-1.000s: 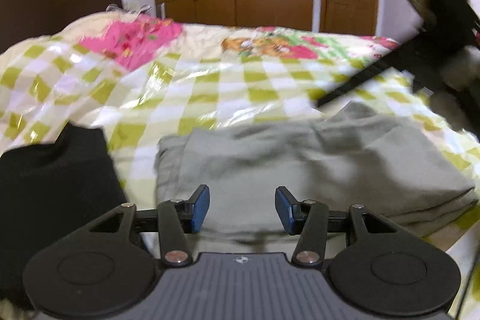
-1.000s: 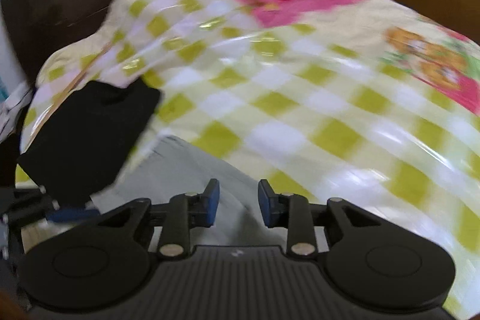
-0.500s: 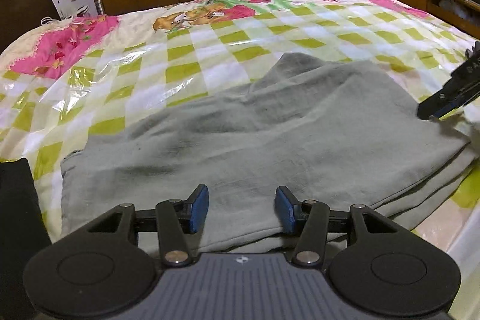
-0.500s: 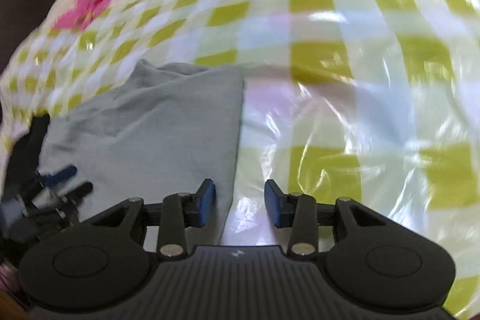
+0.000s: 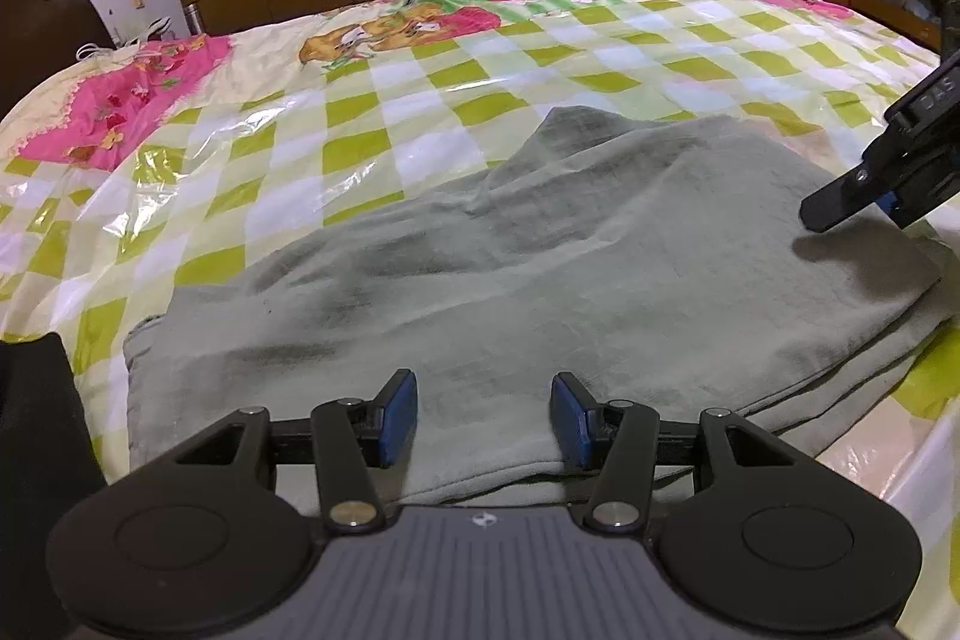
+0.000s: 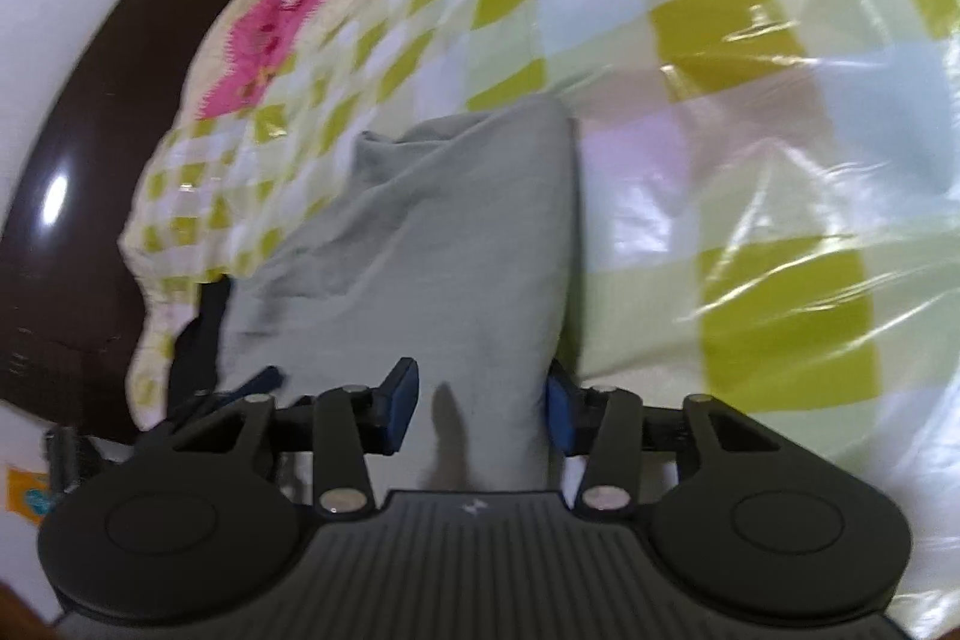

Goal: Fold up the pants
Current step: 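Grasp the folded pants edge with the right gripper, then lift the held pants edge with the right gripper and fold it over the stack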

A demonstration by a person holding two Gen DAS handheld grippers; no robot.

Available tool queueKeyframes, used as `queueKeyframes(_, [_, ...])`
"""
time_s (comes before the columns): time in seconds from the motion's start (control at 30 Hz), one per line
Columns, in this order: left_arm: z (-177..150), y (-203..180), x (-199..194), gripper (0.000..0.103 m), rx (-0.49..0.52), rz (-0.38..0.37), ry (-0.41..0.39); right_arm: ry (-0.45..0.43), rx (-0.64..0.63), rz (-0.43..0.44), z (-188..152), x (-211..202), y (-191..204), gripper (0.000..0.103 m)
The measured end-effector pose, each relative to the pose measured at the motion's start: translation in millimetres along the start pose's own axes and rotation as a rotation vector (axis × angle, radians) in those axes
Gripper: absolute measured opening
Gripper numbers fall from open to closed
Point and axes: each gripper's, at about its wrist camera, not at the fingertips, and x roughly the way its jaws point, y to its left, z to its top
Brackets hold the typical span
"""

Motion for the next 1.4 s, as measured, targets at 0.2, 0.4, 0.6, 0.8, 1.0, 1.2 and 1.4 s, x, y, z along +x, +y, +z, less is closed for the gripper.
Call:
queueKeyframes(0.2, [4,-2,6,0.062,0.005,0.0,0.016,-0.002,0.089,0.023,-3,19,-10,0.007])
queueKeyframes(0.4, [8,-24,2,0.062,0.054,-0.085,0.039,-0.075,0.036,-0.014,1,-9,-5,0.003])
queueKeyframes(0.6, [24,-60,-5,0.062,0.133,-0.164,-0.002,-0.147,0.033,-0.113,-4,-58,-16,0.003])
queueKeyframes(0.8, [48,-68,2,0.063,0.108,-0.126,-0.061,-0.195,0.021,-0.149,-6,-86,-20,0.003])
queueKeyframes(1.0, [33,-81,22,0.064,0.173,-0.092,0.019,-0.202,0.029,-0.139,-3,-93,-11,0.003])
queueKeyframes(1.2, [24,-71,10,0.064,0.189,-0.082,-0.006,-0.195,-0.035,-0.143,14,-97,31,0.004])
queueKeyframes(1.4, [11,-44,0,0.064,0.094,-0.101,-0.012,-0.149,-0.145,-0.129,36,-63,104,0.006])
